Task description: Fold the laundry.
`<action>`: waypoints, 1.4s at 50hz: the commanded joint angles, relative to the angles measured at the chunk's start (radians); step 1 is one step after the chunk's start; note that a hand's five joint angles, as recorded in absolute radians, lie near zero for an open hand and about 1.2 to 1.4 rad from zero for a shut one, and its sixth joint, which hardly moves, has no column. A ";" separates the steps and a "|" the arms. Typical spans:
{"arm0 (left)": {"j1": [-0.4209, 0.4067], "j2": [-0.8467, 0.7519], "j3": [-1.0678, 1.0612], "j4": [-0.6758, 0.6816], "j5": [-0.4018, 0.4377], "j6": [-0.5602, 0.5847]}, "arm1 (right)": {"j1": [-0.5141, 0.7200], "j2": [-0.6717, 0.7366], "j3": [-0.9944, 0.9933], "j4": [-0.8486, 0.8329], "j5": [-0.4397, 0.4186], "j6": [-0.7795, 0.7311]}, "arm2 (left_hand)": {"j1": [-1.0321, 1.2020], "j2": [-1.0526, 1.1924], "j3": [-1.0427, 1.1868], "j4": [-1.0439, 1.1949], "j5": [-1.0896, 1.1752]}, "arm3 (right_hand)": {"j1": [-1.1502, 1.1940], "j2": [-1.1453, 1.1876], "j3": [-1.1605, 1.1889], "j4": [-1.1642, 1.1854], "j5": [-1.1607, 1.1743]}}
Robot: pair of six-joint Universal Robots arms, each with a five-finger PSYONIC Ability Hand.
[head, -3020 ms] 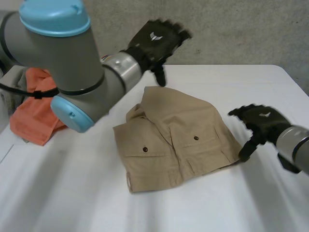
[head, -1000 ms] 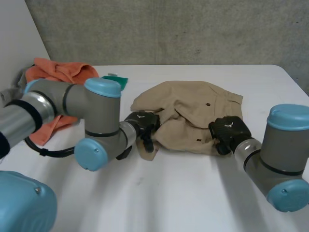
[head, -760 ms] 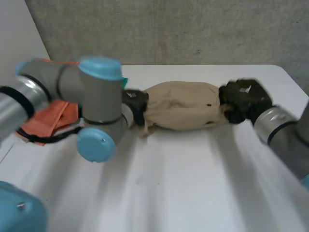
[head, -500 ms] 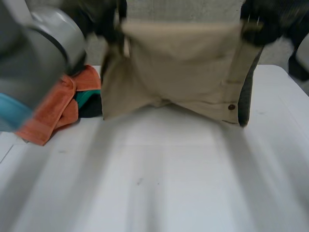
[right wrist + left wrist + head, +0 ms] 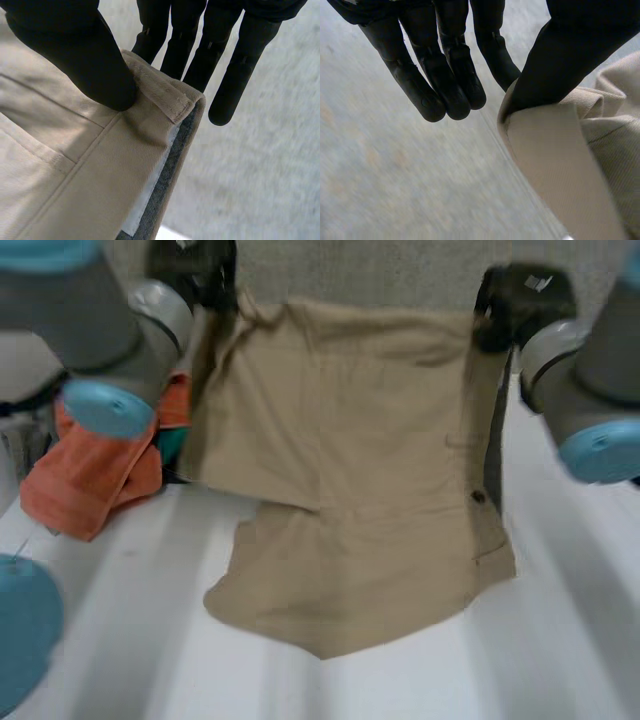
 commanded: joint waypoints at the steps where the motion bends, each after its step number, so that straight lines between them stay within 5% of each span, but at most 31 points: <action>1: -0.002 -0.255 0.104 0.103 -0.008 0.056 | 0.029 0.218 -0.016 -0.216 0.102 -0.099 | 0.239 0.201 0.214 0.201 0.224 | 0.275 0.224 0.209 0.202 0.210; 7: -0.005 -0.331 0.167 0.245 -0.075 0.058 | 0.029 0.351 -0.059 -0.523 0.130 -0.159 | 0.239 0.201 0.214 0.201 0.224 | 0.184 0.134 0.119 0.111 0.120; 9: -0.004 -0.328 0.169 0.280 -0.083 0.045 | 0.026 0.394 -0.105 -0.545 0.111 -0.203 | -0.137 -0.176 -0.162 -0.175 -0.152 | -0.401 -0.452 -0.467 -0.474 -0.465; 11: -0.008 -0.308 0.164 0.288 -0.074 0.041 | 0.032 0.426 -0.172 -0.495 0.085 -0.235 | -0.983 -1.021 -1.008 -1.021 -0.998 | -0.947 -0.998 -1.013 -1.020 -1.011; 21: -0.021 -0.031 -0.144 0.196 -0.117 0.038 | -0.016 0.314 -0.267 0.113 -0.043 -0.193 | -0.983 -1.021 -1.008 -1.021 -0.998 | -0.947 -0.998 -1.013 -1.020 -1.011; 26: -0.042 0.178 -0.482 0.076 -0.094 0.025 | -0.069 0.132 -0.051 0.430 -0.279 -0.329 | -0.983 -1.021 -1.008 -1.021 -0.998 | -0.947 -0.998 -1.013 -1.020 -1.011; 30: -0.064 0.310 -0.725 -0.036 -0.040 0.024 | -0.118 -0.002 0.179 0.523 -0.384 -0.487 | -0.983 -1.021 -1.008 -1.021 -0.998 | -0.833 -0.883 -0.898 -0.906 -0.897; 39: -0.107 0.498 -1.251 -0.171 0.147 0.030 | -0.261 -0.187 0.653 0.440 -0.553 -0.769 | -0.360 -0.399 -0.385 -0.398 -0.375 | -0.331 -0.382 -0.397 -0.404 -0.395; 44: -0.117 0.502 -1.367 -0.123 0.181 0.030 | -0.318 -0.201 0.793 0.351 -0.623 -0.812 | -0.359 -0.398 -0.384 -0.398 -0.375 | -0.277 -0.328 -0.343 -0.351 -0.342; 52: -0.116 0.452 -1.365 -0.007 0.135 0.021 | -0.364 -0.162 0.907 0.110 -0.712 -0.812 | -0.697 -0.735 -0.722 -0.735 -0.712 | -0.398 -0.448 -0.463 -0.471 -0.462; 62: -0.130 0.318 -1.206 0.062 0.018 0.045 | -0.321 -0.092 0.929 -0.180 -0.711 -0.690 | -0.800 -0.838 -0.825 -0.838 -0.815 | -0.559 -0.610 -0.625 -0.633 -0.624; 70: -0.157 0.191 -1.019 0.053 -0.059 0.120 | -0.247 -0.024 0.880 -0.365 -0.587 -0.622 | -0.727 -0.765 -0.752 -0.765 -0.742 | -0.290 -0.340 -0.355 -0.363 -0.354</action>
